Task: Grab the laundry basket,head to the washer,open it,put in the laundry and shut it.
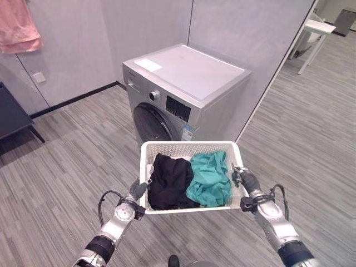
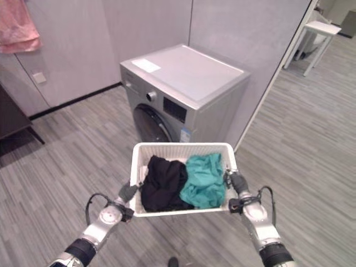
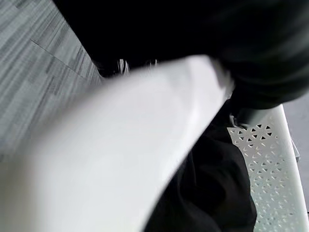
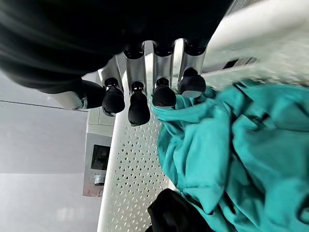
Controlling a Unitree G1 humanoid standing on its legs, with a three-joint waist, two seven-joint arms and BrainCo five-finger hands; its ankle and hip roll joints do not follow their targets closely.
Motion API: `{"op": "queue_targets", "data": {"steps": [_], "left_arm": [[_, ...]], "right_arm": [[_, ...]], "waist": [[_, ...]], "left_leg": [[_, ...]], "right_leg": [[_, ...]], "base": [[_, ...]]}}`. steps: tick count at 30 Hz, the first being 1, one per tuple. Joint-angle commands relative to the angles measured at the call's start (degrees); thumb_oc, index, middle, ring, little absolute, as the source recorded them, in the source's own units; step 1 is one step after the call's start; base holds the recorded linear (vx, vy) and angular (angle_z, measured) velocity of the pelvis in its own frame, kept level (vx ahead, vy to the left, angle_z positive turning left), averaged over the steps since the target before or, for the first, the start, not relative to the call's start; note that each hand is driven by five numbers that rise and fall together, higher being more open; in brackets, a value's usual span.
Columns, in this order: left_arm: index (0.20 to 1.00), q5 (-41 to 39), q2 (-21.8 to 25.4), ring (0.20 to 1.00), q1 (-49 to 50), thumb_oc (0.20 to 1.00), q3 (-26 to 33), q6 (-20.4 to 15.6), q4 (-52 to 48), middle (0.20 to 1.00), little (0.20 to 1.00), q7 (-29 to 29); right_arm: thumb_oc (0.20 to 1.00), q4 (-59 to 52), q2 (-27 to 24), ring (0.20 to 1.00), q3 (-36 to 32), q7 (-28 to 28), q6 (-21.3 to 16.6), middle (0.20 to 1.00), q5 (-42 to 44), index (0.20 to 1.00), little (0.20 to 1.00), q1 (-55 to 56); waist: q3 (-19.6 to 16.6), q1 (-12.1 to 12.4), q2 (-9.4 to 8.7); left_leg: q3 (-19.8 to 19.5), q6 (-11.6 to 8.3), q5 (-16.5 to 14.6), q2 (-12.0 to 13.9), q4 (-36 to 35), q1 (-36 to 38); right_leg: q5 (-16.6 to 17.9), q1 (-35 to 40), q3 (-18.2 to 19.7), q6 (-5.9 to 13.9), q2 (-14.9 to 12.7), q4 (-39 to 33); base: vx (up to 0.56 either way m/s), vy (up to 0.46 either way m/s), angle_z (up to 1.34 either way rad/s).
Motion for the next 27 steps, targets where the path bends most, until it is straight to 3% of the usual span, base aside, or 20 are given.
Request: {"op": "queue_targets", "data": {"steps": [1,7,10,14,16,18,19,20,23,25,26,27], "left_arm": [[0.200,-5.2,-1.0,0.200,-5.2,0.200,0.9,-9.3,-7.8,0.200,0.200,-0.2],[0.200,-4.6,-0.6,0.200,-5.4,0.200,0.9,-9.4,-7.8,0.200,0.200,-0.1],[0.200,-4.2,0.1,0.200,-5.1,0.200,1.4,-9.4,-8.6,0.200,0.200,-0.2],[0.200,-3.4,0.6,0.200,-5.3,0.200,1.6,-9.7,-9.4,0.200,0.200,-0.5],[0.200,-3.1,1.1,0.200,-6.0,0.200,1.8,-9.6,-9.4,0.200,0.200,0.3],[0.200,-2.9,2.2,0.200,-6.5,0.200,1.8,-9.5,-10.2,0.200,0.200,0.6],[0.200,-2.8,2.8,0.200,-6.5,0.200,2.0,-9.5,-10.6,0.200,0.200,0.7],[0.200,-2.6,3.9,0.200,-6.9,0.200,2.3,-9.5,-11.0,0.200,0.200,1.1],[0.200,-2.2,4.9,0.200,-7.0,0.200,3.3,-9.5,-11.0,0.200,0.200,1.7],[0.200,-2.2,5.1,0.200,-6.9,0.200,3.6,-9.5,-11.0,0.200,0.200,1.7],[0.200,-2.4,5.2,0.200,-7.1,0.200,4.2,-9.9,-10.7,0.200,0.200,2.1],[0.200,-2.4,5.1,0.200,-6.9,0.200,4.4,-9.9,-10.4,0.200,0.200,2.1]], "right_arm": [[0.200,-2.6,-2.9,0.200,-1.3,-0.4,-2.9,0.200,0.2,0.200,0.200,0.3],[0.200,-1.8,-2.1,0.200,-1.4,-1.0,-3.1,0.200,-0.3,0.200,0.200,-0.2],[0.200,-1.6,-1.7,0.200,-1.6,-1.1,-3.0,0.200,-0.1,0.200,0.200,-0.6],[0.200,-2.8,-1.0,0.200,-1.8,-0.5,-2.5,0.200,-0.8,0.200,0.200,-0.8],[0.200,-3.1,-0.6,0.200,-1.6,-0.4,-2.4,0.200,-1.6,0.200,0.200,-0.9],[0.200,-3.0,-0.1,0.200,-1.4,-0.3,-2.1,0.200,-2.4,0.200,0.200,-1.3],[0.200,-3.0,0.0,0.200,-1.2,-0.3,-1.9,0.200,-2.6,0.200,0.200,-1.7],[0.200,-2.9,0.4,0.200,-0.6,0.0,-1.7,0.200,-3.0,0.200,0.200,-2.9],[0.200,-3.4,0.5,0.200,-0.7,-0.3,-1.8,0.200,-4.0,0.200,0.200,-3.6],[0.200,-3.4,0.4,0.200,-0.6,-0.4,-2.0,0.200,-4.1,0.200,0.200,-3.9],[0.200,-3.2,0.3,0.200,-0.7,-0.8,-2.3,0.200,-4.0,0.200,0.200,-4.4],[0.200,-2.8,0.3,0.200,-0.7,-1.0,-2.3,0.200,-4.0,0.200,0.200,-4.6]], "waist": [[-2.5,2.1,1.70],[-1.4,4.5,3.65],[-1.2,5.6,4.09],[-2.3,6.3,4.69],[-3.2,6.4,4.24],[-3.4,6.4,3.68],[-3.3,6.7,3.95],[-2.7,6.8,4.80],[-1.9,6.7,5.48],[-1.9,6.3,5.63],[-1.5,6.0,5.52],[-1.7,5.8,5.48]], "left_leg": [[1.0,1.87,6.2,-1.1,-12.9,-2.7],[-4.4,0.53,9.1,-3.9,-24.6,-8.7],[-7.3,0.03,9.3,-5.2,-24.5,-10.8],[-7.7,0.72,8.7,-6.9,-20.3,-10.7],[-7.1,2.28,6.3,-9.2,-17.6,-10.2],[-5.2,3.94,4.6,-10.7,-17.0,-8.6],[-3.9,4.64,4.1,-10.5,-17.4,-7.3],[-2.2,6.23,3.0,-10.8,-18.2,-5.0],[0.5,7.12,1.4,-10.9,-19.4,-1.6],[1.0,7.17,0.8,-11.1,-19.5,-0.8],[2.7,6.71,-0.5,-11.0,-18.6,-0.3],[3.3,6.39,-1.2,-10.9,-18.3,0.0]], "right_leg": [[-5.5,-1.1,6.0,8.67,-4.0,3.6],[-10.2,4.6,9.8,8.65,-3.3,4.2],[-12.0,7.7,13.3,8.93,-3.8,4.7],[-12.4,9.8,16.1,10.30,-6.4,5.7],[-9.7,9.2,17.1,11.98,-8.8,8.4],[-3.6,7.1,18.6,13.76,-10.3,13.6],[-2.1,5.2,18.5,14.31,-10.7,16.9],[1.2,1.7,16.2,14.69,-11.8,22.2],[1.3,-2.7,8.8,14.41,-13.9,24.3],[-0.1,-3.9,6.3,14.28,-14.0,22.6],[-1.2,-4.5,0.7,14.57,-15.8,16.8],[-2.1,-2.8,-1.7,14.58,-16.4,13.3]], "base": [[0.22,0.070,-0.06],[0.25,0.094,-0.21],[0.38,0.230,-0.53],[0.31,0.313,-0.61],[0.29,0.295,-0.52],[0.23,0.254,-0.51],[0.22,0.321,-0.27],[0.17,0.287,-0.17],[0.15,0.206,-0.69],[0.09,0.041,-0.01],[0.09,-0.028,0.01],[0.09,-0.039,0.04]]}}
